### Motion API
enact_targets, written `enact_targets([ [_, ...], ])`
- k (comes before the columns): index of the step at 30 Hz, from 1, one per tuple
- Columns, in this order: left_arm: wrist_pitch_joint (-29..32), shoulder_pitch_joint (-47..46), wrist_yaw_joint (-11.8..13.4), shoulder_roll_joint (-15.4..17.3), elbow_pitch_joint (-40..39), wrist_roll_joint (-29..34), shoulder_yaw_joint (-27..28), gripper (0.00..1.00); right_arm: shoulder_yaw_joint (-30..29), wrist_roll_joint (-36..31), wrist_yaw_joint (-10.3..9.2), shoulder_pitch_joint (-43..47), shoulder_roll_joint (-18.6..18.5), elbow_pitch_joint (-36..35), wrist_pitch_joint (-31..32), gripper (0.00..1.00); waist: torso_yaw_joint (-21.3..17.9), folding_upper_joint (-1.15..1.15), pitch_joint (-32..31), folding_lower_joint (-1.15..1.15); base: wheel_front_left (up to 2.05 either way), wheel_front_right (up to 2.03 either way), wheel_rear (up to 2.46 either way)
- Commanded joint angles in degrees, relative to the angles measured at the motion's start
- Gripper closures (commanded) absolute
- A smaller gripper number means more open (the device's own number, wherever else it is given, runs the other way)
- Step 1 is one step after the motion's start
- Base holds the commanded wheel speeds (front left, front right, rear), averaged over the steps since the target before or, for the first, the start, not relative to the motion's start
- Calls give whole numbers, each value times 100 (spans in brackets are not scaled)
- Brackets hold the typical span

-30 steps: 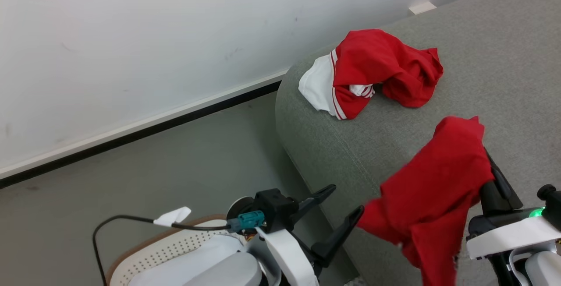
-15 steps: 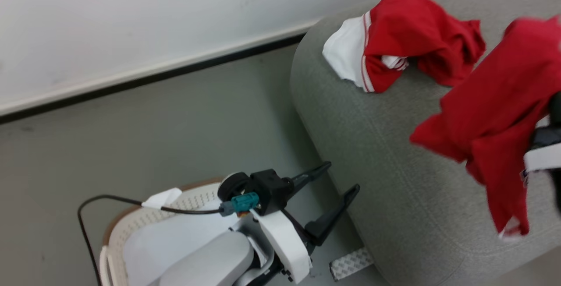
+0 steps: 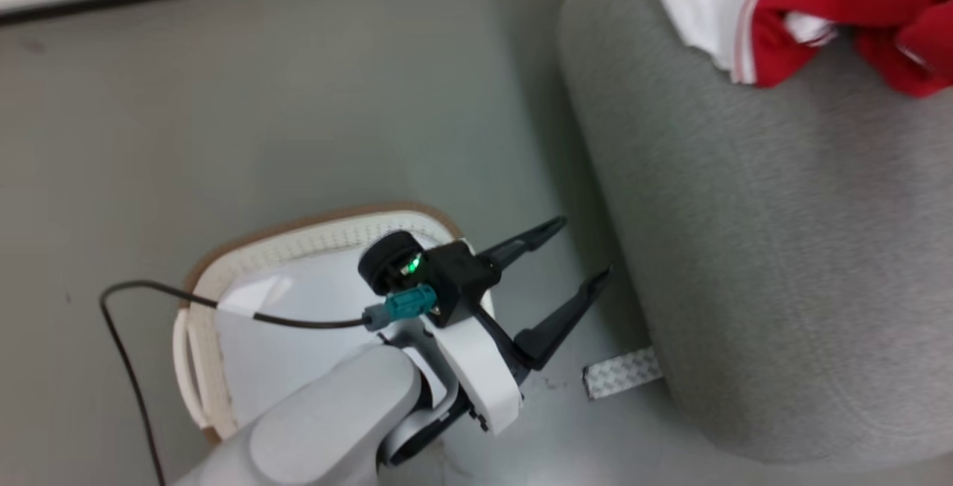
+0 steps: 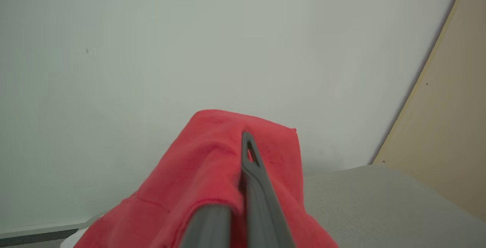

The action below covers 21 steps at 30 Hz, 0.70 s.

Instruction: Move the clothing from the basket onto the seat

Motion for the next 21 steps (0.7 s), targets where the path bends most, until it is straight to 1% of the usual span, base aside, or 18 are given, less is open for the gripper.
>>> enact_targets([
  [1,12,-90,10,70,-25,104,21,0,-31,-102,-13,-156,-67,157,40,100,257,0,380,-1,0,0,0],
  [4,11,-177,17,115,-56,121,37,0,42,-325,-13,-407,-122,653,242,100,370,0,595,-1,0,0,0],
  [9,29,-189,19,152,-53,120,23,0,293,-526,-13,-705,-39,1498,689,100,491,0,791,-1,0,0,0],
  [12,31,-156,35,174,-30,109,9,0,393,-427,-13,-776,28,2057,1233,100,539,0,830,-1,0,0,0],
  [13,27,-148,45,176,-31,101,12,0,414,-359,-13,-814,79,2199,1416,91,548,0,839,-1,0,0,0],
  [14,26,-141,53,180,-30,89,17,0,433,-296,-13,-847,121,2325,1589,86,555,0,845,-1,0,0,0],
  [16,26,-138,68,186,-24,68,17,0,555,-239,-13,-883,152,2499,1926,80,567,0,845,-1,0,0,0],
  [18,14,-134,77,182,-5,48,15,0,628,-122,-13,-905,179,2588,2130,74,567,0,828,-1,0,0,0],
  [19,4,-126,76,178,10,35,12,0,660,-64,-13,-890,203,2657,2249,67,563,0,806,-1,0,0,0],
  [20,-2,-120,75,162,26,22,5,0,712,-8,-13,-870,223,2713,2386,58,559,0,777,-1,0,0,0],
  [21,-14,-109,72,145,43,16,-1,0,761,41,-13,-858,224,2730,2475,36,553,0,742,-1,0,0,0],
])
